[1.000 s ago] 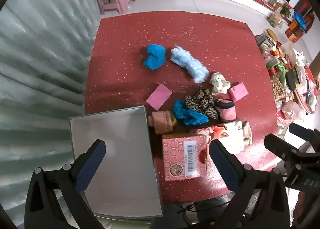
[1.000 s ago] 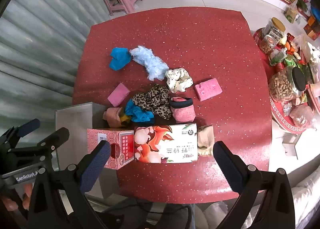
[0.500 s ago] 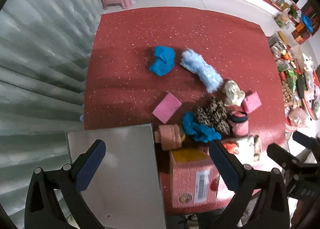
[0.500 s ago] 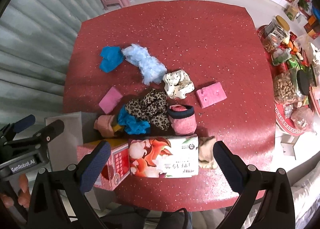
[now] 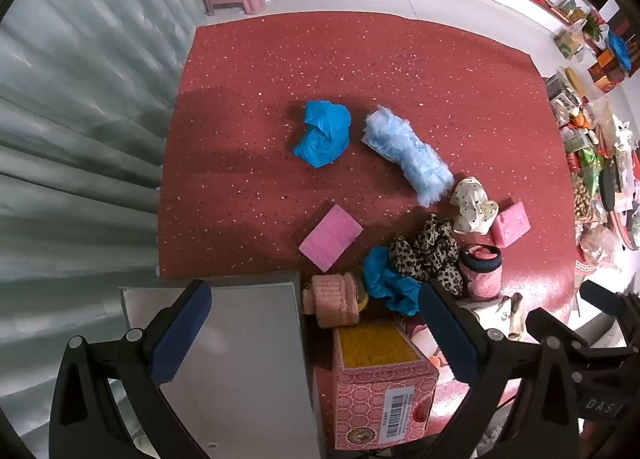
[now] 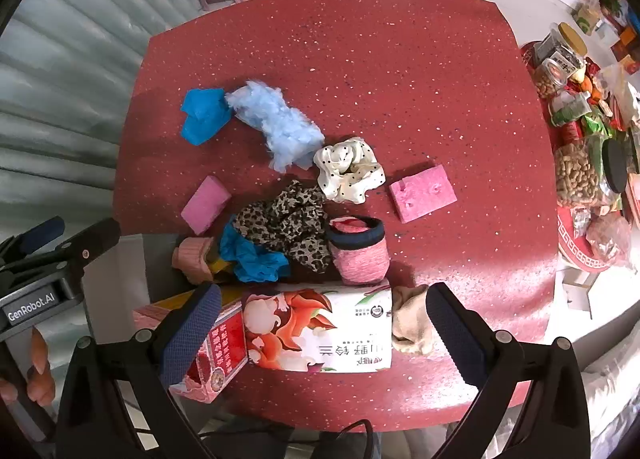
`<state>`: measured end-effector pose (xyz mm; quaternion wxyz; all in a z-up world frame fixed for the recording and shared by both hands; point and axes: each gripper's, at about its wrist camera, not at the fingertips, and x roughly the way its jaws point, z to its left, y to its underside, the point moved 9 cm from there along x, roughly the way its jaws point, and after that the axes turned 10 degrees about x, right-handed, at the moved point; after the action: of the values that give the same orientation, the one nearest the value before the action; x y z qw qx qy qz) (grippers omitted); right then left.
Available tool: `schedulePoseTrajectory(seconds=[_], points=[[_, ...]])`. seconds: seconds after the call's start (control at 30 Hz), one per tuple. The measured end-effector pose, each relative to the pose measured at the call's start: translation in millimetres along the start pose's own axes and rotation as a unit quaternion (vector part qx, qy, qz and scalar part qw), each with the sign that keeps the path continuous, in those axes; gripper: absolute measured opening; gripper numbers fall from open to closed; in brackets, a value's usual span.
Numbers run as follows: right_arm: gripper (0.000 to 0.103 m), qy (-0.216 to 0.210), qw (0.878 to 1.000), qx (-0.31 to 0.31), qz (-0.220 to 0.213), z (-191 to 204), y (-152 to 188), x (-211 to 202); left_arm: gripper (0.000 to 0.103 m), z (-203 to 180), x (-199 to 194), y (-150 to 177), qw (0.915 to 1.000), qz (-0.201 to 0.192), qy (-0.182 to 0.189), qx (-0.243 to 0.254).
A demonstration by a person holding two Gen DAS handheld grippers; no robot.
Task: Organize soft objects
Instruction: 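Move both tools toward the pile of soft items on the table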
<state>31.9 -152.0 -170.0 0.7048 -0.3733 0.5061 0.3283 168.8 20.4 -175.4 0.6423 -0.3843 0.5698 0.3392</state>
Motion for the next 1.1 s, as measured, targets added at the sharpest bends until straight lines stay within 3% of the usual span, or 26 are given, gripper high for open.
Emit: schedulePoseTrajectory(seconds=[1.1], points=[[0.103,-0.006,1.000,0.004,0.004,-4.0,-3.3,0.8,0.103,-5.1,1.1,-3.6,0.9999,0.010,-0.004,-0.001]])
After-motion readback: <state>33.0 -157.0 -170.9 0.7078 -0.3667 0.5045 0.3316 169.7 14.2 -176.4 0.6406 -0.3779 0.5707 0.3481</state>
